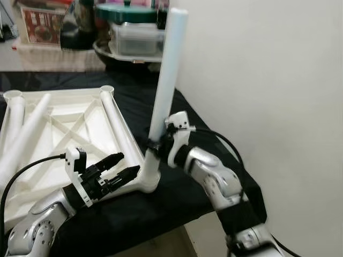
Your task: Building children table
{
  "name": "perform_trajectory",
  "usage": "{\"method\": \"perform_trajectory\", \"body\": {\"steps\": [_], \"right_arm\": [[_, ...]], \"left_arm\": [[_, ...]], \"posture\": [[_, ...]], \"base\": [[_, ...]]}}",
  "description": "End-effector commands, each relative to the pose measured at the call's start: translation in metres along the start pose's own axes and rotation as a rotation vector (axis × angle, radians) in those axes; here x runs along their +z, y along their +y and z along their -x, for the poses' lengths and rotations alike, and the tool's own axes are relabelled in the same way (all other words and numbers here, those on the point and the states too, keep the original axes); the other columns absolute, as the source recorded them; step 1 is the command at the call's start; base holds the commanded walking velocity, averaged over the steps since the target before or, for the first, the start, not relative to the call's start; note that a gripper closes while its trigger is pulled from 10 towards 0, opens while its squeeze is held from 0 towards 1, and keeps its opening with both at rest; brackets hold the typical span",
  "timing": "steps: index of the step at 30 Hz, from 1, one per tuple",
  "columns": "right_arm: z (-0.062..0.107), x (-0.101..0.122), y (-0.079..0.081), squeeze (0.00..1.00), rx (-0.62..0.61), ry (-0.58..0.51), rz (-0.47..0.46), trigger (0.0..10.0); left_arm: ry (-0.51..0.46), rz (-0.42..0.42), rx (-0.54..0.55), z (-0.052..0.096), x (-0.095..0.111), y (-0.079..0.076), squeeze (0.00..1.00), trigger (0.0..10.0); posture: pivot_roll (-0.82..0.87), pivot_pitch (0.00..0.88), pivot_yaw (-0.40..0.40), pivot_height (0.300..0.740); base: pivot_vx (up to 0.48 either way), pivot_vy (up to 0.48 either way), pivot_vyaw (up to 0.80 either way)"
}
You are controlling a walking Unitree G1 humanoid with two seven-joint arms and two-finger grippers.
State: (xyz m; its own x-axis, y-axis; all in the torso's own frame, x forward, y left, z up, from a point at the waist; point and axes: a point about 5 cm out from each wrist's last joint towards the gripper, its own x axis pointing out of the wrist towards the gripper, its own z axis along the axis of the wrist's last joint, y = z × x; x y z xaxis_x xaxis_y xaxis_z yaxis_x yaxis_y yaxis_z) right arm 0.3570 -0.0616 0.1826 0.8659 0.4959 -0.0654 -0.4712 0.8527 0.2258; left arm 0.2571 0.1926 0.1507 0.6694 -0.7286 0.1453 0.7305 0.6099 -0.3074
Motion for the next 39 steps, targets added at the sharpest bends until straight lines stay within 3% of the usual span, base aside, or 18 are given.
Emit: {"method": "perform_trajectory", "body": {"steps": [1, 5, 6, 7, 9, 10, 12, 13, 18, 19, 20, 26, 27, 31, 32, 35, 36, 39], "right_arm": [[0.009, -0.034, -0.034, 0.0, -0.278, 0.143, -0.099, 0.0], [0.02, -0.053, -0.047, 0.0, -0.464, 0.212, -0.124, 0.0], [0.019, -0.056, -0.04, 0.0, -0.429, 0.232, -0.118, 8.9], [0.018, -0.055, -0.031, 0.0, -0.379, 0.226, -0.096, 10.0], [0.016, -0.052, -0.021, 0.0, -0.328, 0.208, -0.068, 10.0], [0.014, -0.046, -0.017, 0.47, -0.288, 0.169, -0.07, 10.0], [0.014, -0.046, -0.017, 0.47, -0.288, 0.169, -0.07, 10.0], [0.013, -0.043, -0.015, 1.0, -0.263, 0.143, -0.075, 10.0], [0.005, -0.024, 0.007, 1.0, -0.026, 0.07, -0.121, 10.0], [0.005, -0.013, 0.018, 0.0, 0.116, 0.03, -0.119, 10.0], [0.01, -0.003, 0.029, 0.0, 0.272, -0.005, -0.099, 10.0], [0.032, -0.017, 0.046, 0.0, 0.595, 0.047, -0.002, 10.0], [0.031, -0.022, 0.046, 0.0, 0.574, 0.071, -0.002, 5.8], [0.029, -0.028, 0.046, 0.0, 0.539, 0.095, -0.008, 5.8], [0.017, -0.033, 0.031, 0.0, 0.357, 0.101, -0.031, 0.0], [0.013, -0.036, 0.025, 0.0, 0.276, 0.108, -0.04, 0.0], [0.006, -0.044, -0.006, 0.0, -0.078, 0.12, -0.118, 0.0], [0.01, -0.054, -0.026, 0.0, -0.295, 0.156, -0.179, 0.0]], "left_arm": [[0.007, 0.008, -0.003, 0.0, -0.004, 0.0, 0.0, 10.0], [0.01, 0.01, -0.008, 0.0, -0.004, -0.001, 0.0, 10.0], [0.011, 0.01, -0.009, 0.0, -0.004, -0.001, 0.0, 10.0], [0.011, 0.01, -0.01, 0.0, -0.005, -0.001, 0.0, 10.0], [0.011, 0.011, -0.011, 0.0, -0.005, -0.001, 0.0, 10.0], [0.01, 0.01, -0.01, 0.0, -0.004, -0.001, 0.0, 10.0], [0.01, 0.01, -0.01, 0.0, -0.004, -0.001, 0.0, 10.0], [0.009, 0.01, -0.009, -0.001, -0.004, -0.001, 0.0, 10.0], [0.006, 0.009, -0.007, -0.001, -0.004, -0.001, 0.0, 10.0], [0.005, 0.009, -0.007, 0.0, -0.004, -0.001, 0.0, 10.0], [0.004, 0.009, -0.007, -0.001, -0.004, -0.001, 0.0, 10.0], [-0.002, 0.01, -0.008, -0.001, -0.003, -0.001, 0.0, 10.0], [-0.003, 0.01, -0.006, -0.001, -0.003, -0.001, 0.0, 10.0], [-0.005, 0.009, -0.003, -0.001, -0.003, -0.001, 0.0, 10.0], [-0.005, 0.009, -0.002, -0.001, -0.003, -0.001, 0.0, 10.0], [-0.006, 0.009, -0.002, -0.001, -0.003, -0.001, 0.0, 10.0], [-0.006, 0.01, -0.003, 0.0, -0.003, -0.001, 0.0, 10.0], [-0.005, 0.011, -0.006, 0.0, -0.003, -0.001, 0.0, 10.0]], "posture": [[0.15, 0.0, -0.177, 0.74], [0.15, 0.0, -0.172, 0.74], [0.15, 0.0, -0.173, 0.74], [0.15, 0.0, -0.173, 0.74], [0.15, 0.0, -0.173, 0.74], [0.15, 0.0, -0.174, 0.74], [0.15, 0.0, -0.174, 0.74], [0.15, 0.0, -0.174, 0.74], [0.15, 0.0, -0.175, 0.74], [0.15, 0.0, -0.175, 0.74], [0.14, 0.0, -0.177, 0.74], [0.14, 0.0, -0.182, 0.74], [0.15, 0.0, -0.186, 0.74], [0.15, 0.0, -0.186, 0.74], [0.15, 0.0, -0.186, 0.74], [0.15, 0.0, -0.184, 0.74], [0.15, 0.0, -0.183, 0.74], [0.14, 0.0, -0.18, 0.74]], "base": [[0.0, 0.0, 0.0], [0.0, 0.0, 0.0], [0.0, 0.0, 0.0], [0.0, 0.0, 0.0], [0.0, 0.0, 0.0], [0.0, 0.0, 0.0], [0.0, 0.0, 0.0], [0.0, 0.0, 0.0], [0.0, 0.0, 0.0], [0.0, 0.0, 0.0], [0.0, 0.0, 0.0], [0.0, 0.0, 0.0], [0.0, 0.0, 0.0], [0.0, 0.0, 0.0], [0.0, 0.0, 0.0], [0.0, 0.0, 0.0], [0.0, 0.0, 0.0], [0.0, 0.0, 0.0]]}}
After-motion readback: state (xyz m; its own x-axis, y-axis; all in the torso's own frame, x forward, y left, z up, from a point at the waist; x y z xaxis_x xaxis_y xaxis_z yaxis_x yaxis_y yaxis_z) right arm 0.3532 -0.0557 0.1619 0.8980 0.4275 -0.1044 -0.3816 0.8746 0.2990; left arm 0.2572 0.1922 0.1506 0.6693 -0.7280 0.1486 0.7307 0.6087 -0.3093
